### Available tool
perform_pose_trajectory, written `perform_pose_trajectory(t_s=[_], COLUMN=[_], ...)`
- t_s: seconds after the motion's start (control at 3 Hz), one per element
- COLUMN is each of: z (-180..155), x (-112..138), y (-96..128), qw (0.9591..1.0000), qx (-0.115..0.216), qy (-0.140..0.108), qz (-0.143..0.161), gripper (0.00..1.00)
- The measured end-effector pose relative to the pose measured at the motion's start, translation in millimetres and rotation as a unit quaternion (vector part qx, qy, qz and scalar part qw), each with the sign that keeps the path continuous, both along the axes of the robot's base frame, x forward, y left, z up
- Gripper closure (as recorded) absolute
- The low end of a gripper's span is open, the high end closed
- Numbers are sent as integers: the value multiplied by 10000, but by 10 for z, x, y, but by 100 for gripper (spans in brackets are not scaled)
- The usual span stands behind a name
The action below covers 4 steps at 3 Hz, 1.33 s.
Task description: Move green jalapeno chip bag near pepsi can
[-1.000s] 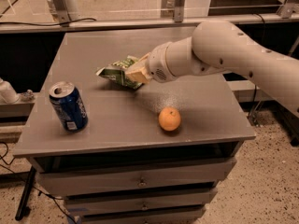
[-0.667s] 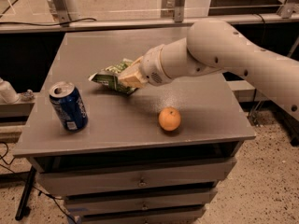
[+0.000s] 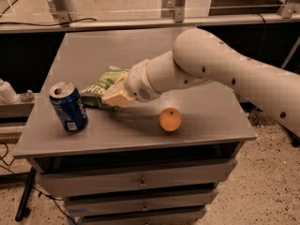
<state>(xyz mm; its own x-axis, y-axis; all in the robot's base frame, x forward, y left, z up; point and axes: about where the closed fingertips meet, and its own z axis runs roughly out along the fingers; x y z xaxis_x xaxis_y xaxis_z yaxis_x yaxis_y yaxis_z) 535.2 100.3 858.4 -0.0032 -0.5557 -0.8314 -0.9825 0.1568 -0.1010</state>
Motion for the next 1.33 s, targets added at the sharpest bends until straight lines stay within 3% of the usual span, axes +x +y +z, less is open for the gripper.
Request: perform_pose_trajectory(t_s=[0.67,1.33], z=[-56,-52], x=[-229,-249], y=[113,121], qw=[9996,9995], qx=[-8,-70], qy=[159,193], qz=[233,237], gripper=[100,60])
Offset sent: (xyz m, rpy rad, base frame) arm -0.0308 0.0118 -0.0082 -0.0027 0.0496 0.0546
